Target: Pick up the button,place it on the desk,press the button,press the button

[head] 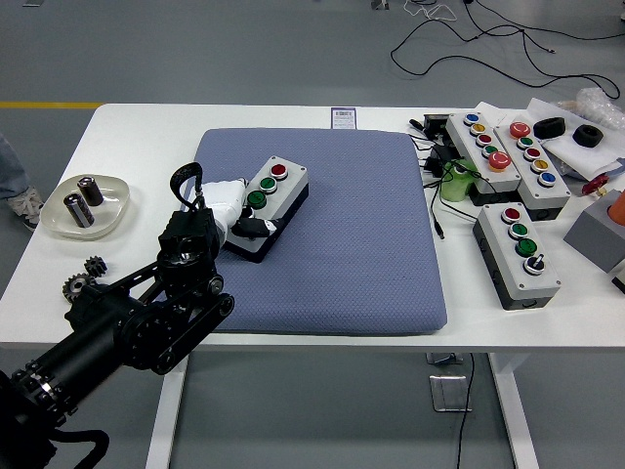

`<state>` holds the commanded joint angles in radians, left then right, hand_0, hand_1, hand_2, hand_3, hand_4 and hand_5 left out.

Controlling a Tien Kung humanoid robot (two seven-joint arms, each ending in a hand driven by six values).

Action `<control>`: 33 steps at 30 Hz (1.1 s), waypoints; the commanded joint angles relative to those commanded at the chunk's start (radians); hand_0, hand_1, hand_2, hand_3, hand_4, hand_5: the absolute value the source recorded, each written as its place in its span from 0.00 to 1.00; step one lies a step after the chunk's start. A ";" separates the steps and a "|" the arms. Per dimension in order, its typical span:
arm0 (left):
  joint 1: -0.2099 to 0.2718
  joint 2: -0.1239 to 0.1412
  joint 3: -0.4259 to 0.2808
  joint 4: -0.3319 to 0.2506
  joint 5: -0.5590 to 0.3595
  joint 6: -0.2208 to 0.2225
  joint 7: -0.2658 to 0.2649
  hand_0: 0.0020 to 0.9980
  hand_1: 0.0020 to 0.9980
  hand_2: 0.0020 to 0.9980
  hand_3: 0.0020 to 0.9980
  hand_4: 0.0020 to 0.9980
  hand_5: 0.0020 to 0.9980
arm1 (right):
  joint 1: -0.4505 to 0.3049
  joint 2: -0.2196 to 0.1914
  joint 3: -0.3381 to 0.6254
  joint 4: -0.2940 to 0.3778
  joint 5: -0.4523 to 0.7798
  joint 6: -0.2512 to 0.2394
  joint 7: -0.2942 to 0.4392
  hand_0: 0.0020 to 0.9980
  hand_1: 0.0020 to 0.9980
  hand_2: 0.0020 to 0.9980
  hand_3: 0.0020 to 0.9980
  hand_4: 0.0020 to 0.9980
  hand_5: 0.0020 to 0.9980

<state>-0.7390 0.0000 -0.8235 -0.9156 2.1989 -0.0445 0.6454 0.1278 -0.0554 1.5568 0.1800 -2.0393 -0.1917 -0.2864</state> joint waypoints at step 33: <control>-0.003 0.000 0.012 0.068 -0.058 0.138 -0.370 0.15 0.19 0.24 0.27 0.26 0.00 | 0.007 0.004 -0.008 0.000 0.019 -0.002 0.000 0.67 0.65 0.68 0.63 0.31 0.17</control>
<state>-0.7423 0.0000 -0.8119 -0.8480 2.1406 0.0940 0.2752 0.1344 -0.0513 1.5485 0.1800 -2.0203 -0.1942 -0.2864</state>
